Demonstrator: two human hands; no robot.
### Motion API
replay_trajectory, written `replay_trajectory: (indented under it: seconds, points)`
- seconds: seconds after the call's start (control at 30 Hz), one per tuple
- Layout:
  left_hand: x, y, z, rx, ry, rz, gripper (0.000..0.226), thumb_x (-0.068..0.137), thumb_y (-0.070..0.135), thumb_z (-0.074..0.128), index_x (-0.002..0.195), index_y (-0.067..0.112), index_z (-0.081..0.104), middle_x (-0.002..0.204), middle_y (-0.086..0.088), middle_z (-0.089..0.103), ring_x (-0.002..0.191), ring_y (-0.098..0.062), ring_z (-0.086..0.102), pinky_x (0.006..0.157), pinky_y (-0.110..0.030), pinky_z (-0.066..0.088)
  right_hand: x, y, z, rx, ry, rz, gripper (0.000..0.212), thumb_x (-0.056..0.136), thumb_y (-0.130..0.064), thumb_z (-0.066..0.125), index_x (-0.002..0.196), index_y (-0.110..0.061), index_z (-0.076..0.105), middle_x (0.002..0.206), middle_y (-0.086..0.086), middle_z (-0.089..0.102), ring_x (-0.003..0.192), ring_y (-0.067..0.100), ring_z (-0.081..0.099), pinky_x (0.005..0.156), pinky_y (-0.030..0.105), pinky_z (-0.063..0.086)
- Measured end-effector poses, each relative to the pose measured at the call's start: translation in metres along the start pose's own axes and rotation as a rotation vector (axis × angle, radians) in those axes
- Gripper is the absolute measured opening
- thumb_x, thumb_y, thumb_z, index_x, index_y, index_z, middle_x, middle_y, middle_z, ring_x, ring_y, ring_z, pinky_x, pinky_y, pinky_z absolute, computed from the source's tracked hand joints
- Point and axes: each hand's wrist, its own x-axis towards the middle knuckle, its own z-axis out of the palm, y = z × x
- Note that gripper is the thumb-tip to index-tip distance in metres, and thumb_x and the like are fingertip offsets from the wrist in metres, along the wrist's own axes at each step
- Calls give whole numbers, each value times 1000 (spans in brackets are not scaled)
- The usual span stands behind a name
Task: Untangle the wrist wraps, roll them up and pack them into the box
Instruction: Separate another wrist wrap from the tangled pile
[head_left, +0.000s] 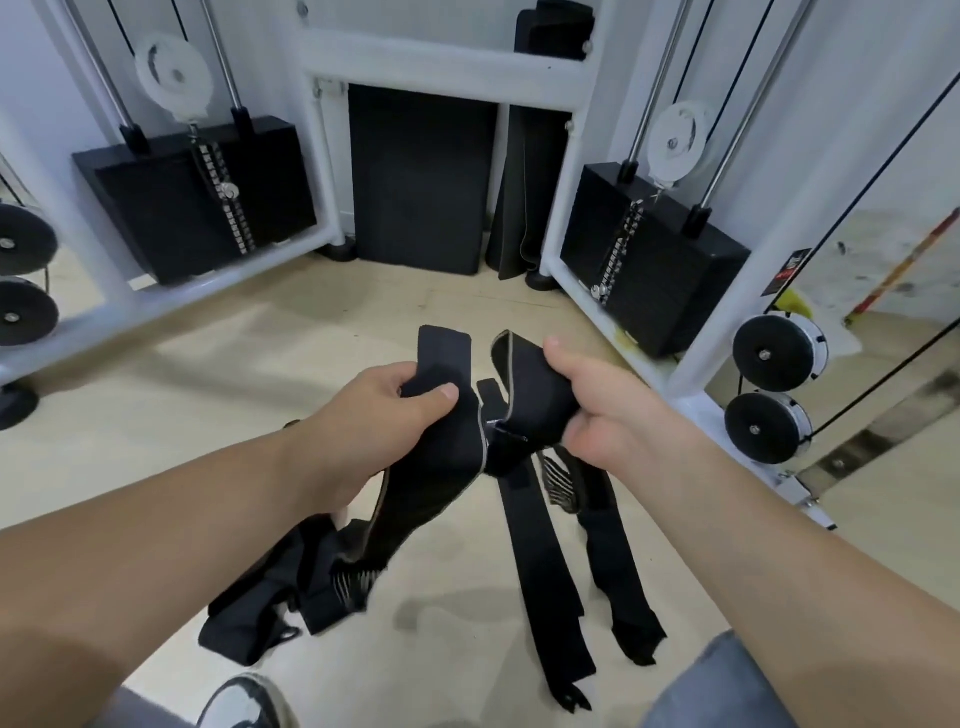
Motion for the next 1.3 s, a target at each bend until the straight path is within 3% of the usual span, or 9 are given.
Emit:
replay_trajectory:
  seconds: [0.13, 0.27, 0.47, 0.6, 0.73, 0.93, 1.07, 1.17, 1.3]
  points:
    - [9, -2, -5, -56, -53, -28, 19, 107, 26, 62, 118, 21, 76, 109, 0, 82, 104, -22, 79, 96, -39, 59, 8, -1, 4, -44, -21, 44, 26, 104, -21, 68, 124, -6, 71, 113, 16, 79, 100, 30, 77, 81, 45, 64]
    - [13, 3, -4, -198, -154, -87, 23, 106, 19, 60, 122, 15, 76, 115, -4, 81, 110, -24, 77, 94, -37, 56, 19, -3, 5, -119, -25, 21, 35, 107, -10, 58, 142, -11, 62, 127, 14, 75, 88, 25, 75, 60, 33, 60]
    - [19, 4, 3, -177, -190, -27, 24, 105, 18, 63, 124, 22, 76, 118, -3, 80, 114, -24, 76, 110, -45, 53, 23, 5, 13, -152, -88, -18, 28, 102, 5, 57, 122, -12, 63, 123, 18, 73, 94, 30, 76, 68, 38, 63]
    - [20, 2, 3, -128, -151, -16, 21, 103, 20, 66, 121, 24, 77, 115, 1, 81, 111, -20, 77, 107, -42, 55, 22, 5, 11, -175, -143, -83, 30, 98, 8, 62, 115, -15, 64, 124, 19, 75, 114, 39, 75, 94, 49, 63]
    - [14, 7, -2, -147, -175, 0, 23, 106, 20, 62, 124, 21, 76, 114, -3, 81, 109, -21, 77, 90, -31, 60, 6, -2, 8, -196, -330, -150, 33, 100, -1, 58, 132, -12, 62, 119, 9, 79, 99, 30, 79, 75, 40, 64]
    - [11, 16, -16, -290, -62, -27, 25, 107, 28, 60, 125, 17, 73, 114, -6, 81, 111, -25, 77, 98, -39, 58, -9, -1, -2, -473, -579, -497, 74, 82, 40, 34, 127, -8, 68, 128, 11, 76, 120, 24, 73, 94, 31, 62]
    - [5, 19, -20, -273, -15, -46, 27, 108, 37, 57, 121, 20, 74, 113, -3, 81, 106, -23, 77, 88, -36, 56, -18, 11, 2, -757, -573, -705, 59, 89, 26, 61, 123, -20, 75, 119, -3, 80, 115, 8, 73, 98, 23, 57]
    - [3, 17, -20, -180, 32, -52, 33, 107, 49, 54, 117, 24, 75, 109, 3, 82, 106, -19, 76, 92, -36, 56, -14, 12, 6, -757, -488, -726, 43, 90, 15, 70, 103, -23, 83, 104, -2, 82, 104, 16, 77, 98, 35, 60]
    - [0, 15, -25, -156, 108, -15, 33, 107, 47, 56, 114, 23, 77, 104, 4, 83, 103, -17, 77, 89, -33, 56, -13, 8, 5, -793, -410, -700, 29, 93, 7, 67, 95, -19, 81, 91, 4, 79, 80, 18, 73, 75, 34, 61]
